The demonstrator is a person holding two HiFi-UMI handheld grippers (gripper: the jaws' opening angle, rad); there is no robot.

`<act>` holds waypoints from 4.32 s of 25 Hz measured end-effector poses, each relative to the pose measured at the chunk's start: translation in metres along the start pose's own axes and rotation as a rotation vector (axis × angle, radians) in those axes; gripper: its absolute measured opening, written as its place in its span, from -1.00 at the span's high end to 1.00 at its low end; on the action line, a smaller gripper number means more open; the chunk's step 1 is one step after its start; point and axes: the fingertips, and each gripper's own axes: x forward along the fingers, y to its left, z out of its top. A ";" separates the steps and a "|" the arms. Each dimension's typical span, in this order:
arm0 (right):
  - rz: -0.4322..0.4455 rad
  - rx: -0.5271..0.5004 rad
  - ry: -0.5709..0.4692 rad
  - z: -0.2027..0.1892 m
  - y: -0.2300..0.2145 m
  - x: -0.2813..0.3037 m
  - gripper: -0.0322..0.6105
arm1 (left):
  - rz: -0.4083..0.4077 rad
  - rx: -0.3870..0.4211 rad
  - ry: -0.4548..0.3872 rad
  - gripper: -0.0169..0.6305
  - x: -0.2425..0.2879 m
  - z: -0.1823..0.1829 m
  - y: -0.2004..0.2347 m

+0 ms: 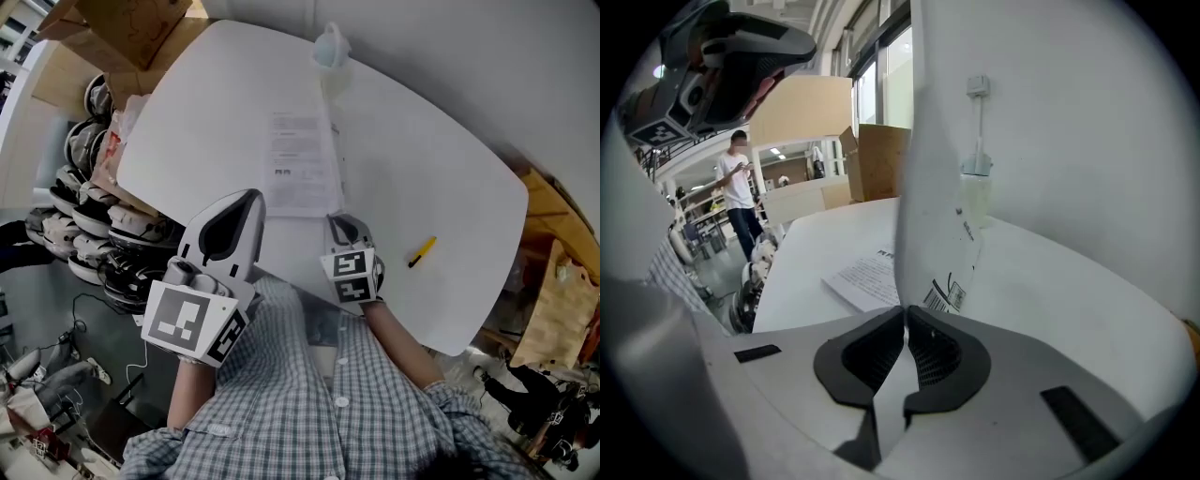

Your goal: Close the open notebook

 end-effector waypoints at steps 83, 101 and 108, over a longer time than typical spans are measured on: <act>-0.085 0.072 -0.604 0.181 -0.011 -0.216 0.81 | -0.077 0.025 -0.143 0.93 -0.069 0.026 -0.025; -0.080 0.058 -0.597 0.177 -0.011 -0.215 0.81 | -0.082 0.026 -0.142 0.93 -0.068 0.024 -0.029; -0.101 0.036 -0.566 0.172 -0.013 -0.211 0.81 | -0.082 0.030 -0.140 0.93 -0.067 0.024 -0.031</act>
